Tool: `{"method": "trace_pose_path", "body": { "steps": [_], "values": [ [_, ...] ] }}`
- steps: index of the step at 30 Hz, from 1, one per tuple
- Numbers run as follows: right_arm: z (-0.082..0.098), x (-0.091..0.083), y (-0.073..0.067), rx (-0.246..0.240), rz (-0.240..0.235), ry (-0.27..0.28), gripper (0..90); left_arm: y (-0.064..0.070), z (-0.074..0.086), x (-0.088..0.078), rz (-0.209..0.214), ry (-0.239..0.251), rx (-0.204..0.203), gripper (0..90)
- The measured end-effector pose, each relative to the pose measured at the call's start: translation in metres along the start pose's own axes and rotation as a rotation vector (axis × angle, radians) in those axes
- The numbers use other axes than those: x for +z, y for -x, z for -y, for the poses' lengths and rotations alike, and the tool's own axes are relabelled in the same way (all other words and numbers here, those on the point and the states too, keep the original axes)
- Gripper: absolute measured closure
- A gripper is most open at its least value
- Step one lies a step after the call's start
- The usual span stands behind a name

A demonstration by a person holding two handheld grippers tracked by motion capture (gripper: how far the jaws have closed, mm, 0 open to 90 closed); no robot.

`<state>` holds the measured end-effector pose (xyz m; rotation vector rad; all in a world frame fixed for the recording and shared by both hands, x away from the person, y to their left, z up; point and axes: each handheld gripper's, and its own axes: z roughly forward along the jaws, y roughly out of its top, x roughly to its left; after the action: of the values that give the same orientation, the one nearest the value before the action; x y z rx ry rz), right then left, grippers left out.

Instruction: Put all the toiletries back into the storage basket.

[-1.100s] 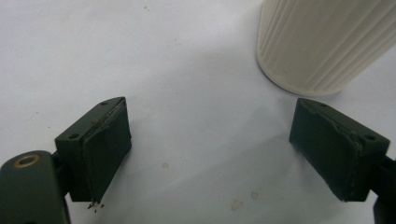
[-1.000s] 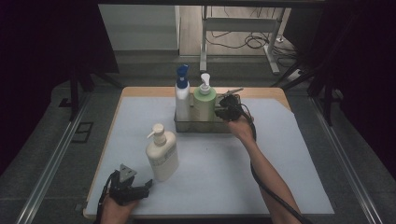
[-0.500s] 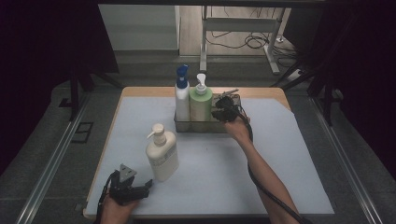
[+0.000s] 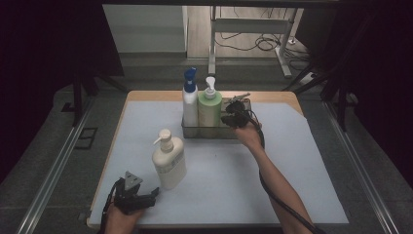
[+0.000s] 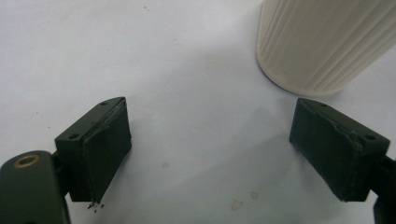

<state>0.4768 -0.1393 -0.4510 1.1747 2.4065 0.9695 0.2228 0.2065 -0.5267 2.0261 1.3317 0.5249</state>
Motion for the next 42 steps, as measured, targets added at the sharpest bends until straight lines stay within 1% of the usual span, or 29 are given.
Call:
{"method": "trace_pose_path", "body": {
  "steps": [7,13,16,19,25,30,33,34,37,40,42],
  "values": [
    [0.0,-0.008,0.001,-0.002,-0.019,0.02,84.8,0.0,0.0,0.0,0.0,0.0,0.0,12.4],
    [0.0,-0.018,-0.001,-0.027,-0.031,0.029,77.2,0.0,0.0,0.0,0.0,0.0,-0.001,12.4],
    [0.001,-0.023,-0.003,-0.034,-0.043,0.036,72.7,0.0,0.0,0.0,-0.001,0.0,0.0,12.4],
    [0.001,-0.028,-0.006,-0.042,-0.038,0.043,65.8,0.0,0.0,0.0,0.0,0.0,-0.001,12.5],
    [0.001,-0.038,-0.008,-0.053,-0.044,0.048,54.2,0.0,0.0,0.0,0.0,0.001,-0.001,12.4],
    [0.001,-0.047,-0.01,-0.06,-0.048,0.042,44.8,0.0,0.0,0.0,0.0,0.001,-0.001,12.4],
    [0.002,-0.051,-0.01,-0.075,-0.052,0.04,40.1,0.0,0.0,0.0,0.001,0.001,-0.001,12.4],
    [0.003,-0.053,-0.011,-0.079,-0.048,0.042,37.1,0.0,0.0,0.0,-0.001,0.0,-0.001,12.4],
    [0.005,-0.058,-0.013,-0.092,-0.064,0.041,34.5,0.0,0.0,0.0,0.0,0.0,-0.001,12.4],
    [0.007,-0.062,-0.015,-0.121,-0.062,0.038,31.5,0.0,0.0,0.0,0.0,0.0,-0.001,12.4],
    [0.008,-0.065,-0.017,-0.123,-0.064,0.035,29.4,0.0,0.0,0.0,0.0,-0.001,-0.001,12.4]
  ]
}}
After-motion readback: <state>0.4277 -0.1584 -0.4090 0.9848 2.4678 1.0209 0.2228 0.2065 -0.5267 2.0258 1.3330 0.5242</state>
